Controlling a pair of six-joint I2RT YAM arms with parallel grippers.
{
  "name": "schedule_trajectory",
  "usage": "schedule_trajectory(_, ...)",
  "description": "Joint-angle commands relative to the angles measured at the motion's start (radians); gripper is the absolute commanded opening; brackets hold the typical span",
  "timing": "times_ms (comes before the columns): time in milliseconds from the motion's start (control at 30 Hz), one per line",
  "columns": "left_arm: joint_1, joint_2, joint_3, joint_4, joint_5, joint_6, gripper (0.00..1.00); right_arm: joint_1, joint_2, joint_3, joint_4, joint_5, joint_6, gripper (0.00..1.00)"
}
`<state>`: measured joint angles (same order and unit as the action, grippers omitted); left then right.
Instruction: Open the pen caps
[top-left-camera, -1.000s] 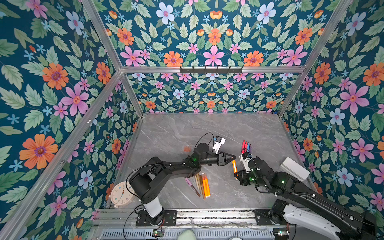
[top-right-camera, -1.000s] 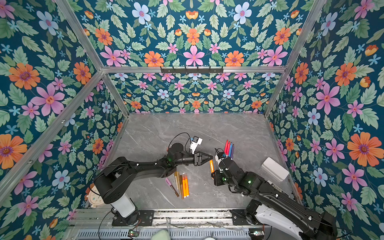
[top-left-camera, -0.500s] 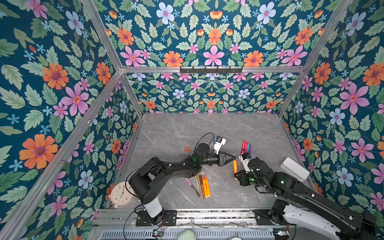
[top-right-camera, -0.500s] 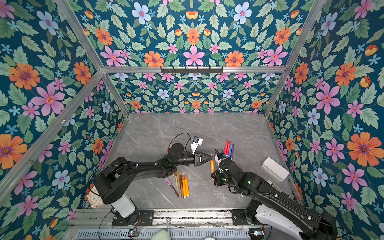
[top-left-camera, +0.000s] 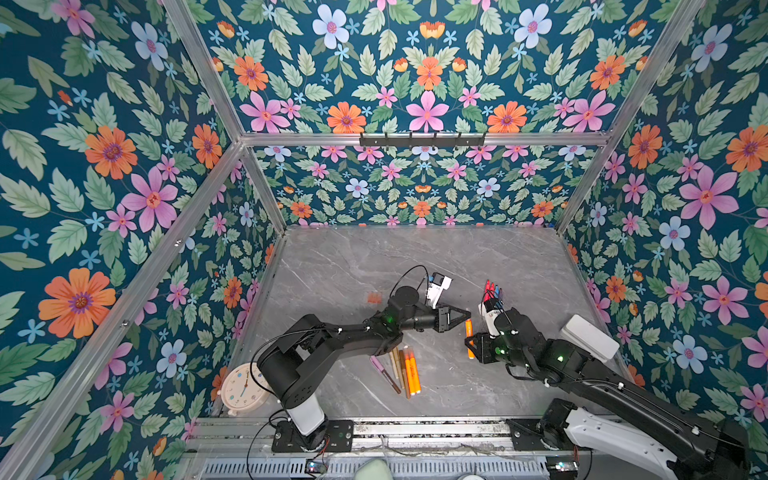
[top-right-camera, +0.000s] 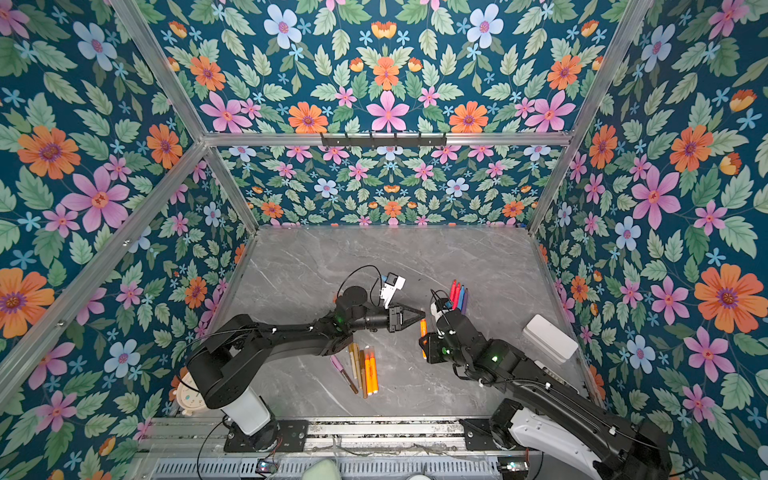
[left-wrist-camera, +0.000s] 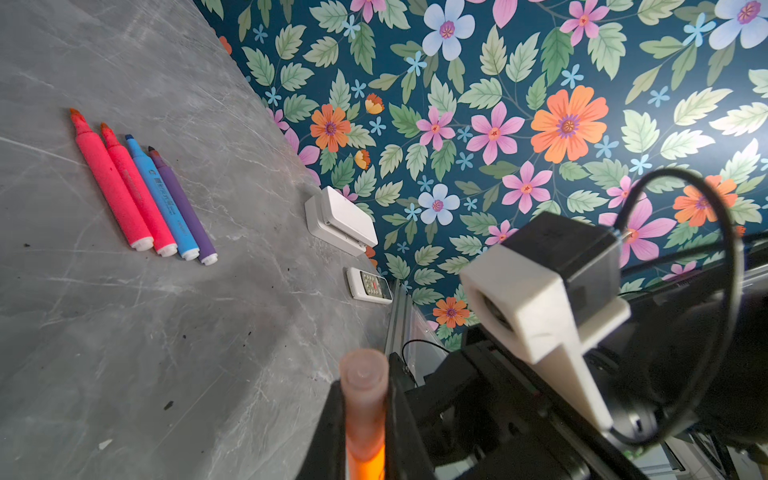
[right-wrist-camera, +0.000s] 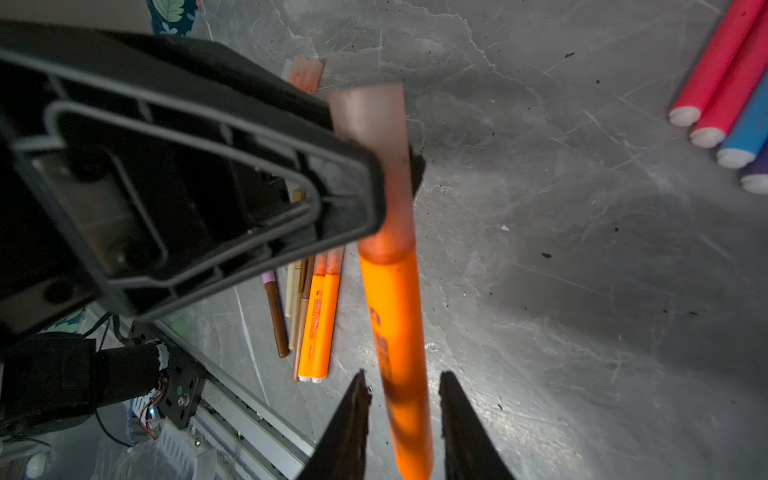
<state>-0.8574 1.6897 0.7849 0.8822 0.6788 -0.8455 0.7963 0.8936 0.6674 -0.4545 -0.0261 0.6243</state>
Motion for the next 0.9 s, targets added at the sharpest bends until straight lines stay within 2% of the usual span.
schedule_trajectory(0,0.0,-0.01,-0.003,0.031,0.008,0.004,0.0,0.0,0.037,0.004,0.065,-0.045,-0.009,0.3)
schedule_trajectory(133,-0.001,-0.019,-0.013,0.031,-0.001,0.007,0.0,-0.002,0.042,-0.01,0.089,-0.057,0.001,0.21)
schedule_trajectory(267,0.0,-0.021,-0.021,0.036,-0.015,0.006,0.0,0.0,0.02,-0.024,0.095,-0.059,0.008,0.0)
schedule_trajectory(333,0.0,-0.014,-0.021,0.049,-0.015,-0.001,0.0,0.0,0.015,-0.027,0.089,-0.061,0.008,0.0)
schedule_trajectory(467,0.0,-0.002,-0.015,0.072,-0.002,-0.017,0.29,-0.001,0.006,-0.035,0.079,-0.069,0.006,0.0)
schedule_trajectory(533,0.0,-0.002,-0.015,0.074,-0.001,-0.015,0.38,0.0,-0.003,-0.038,0.075,-0.067,0.005,0.0)
schedule_trajectory(733,0.0,0.004,-0.012,0.074,0.007,-0.018,0.41,0.0,-0.016,-0.045,0.074,-0.066,0.006,0.0)
schedule_trajectory(867,0.0,0.008,-0.004,0.077,0.011,-0.024,0.48,-0.001,-0.002,-0.045,0.087,-0.081,0.005,0.0)
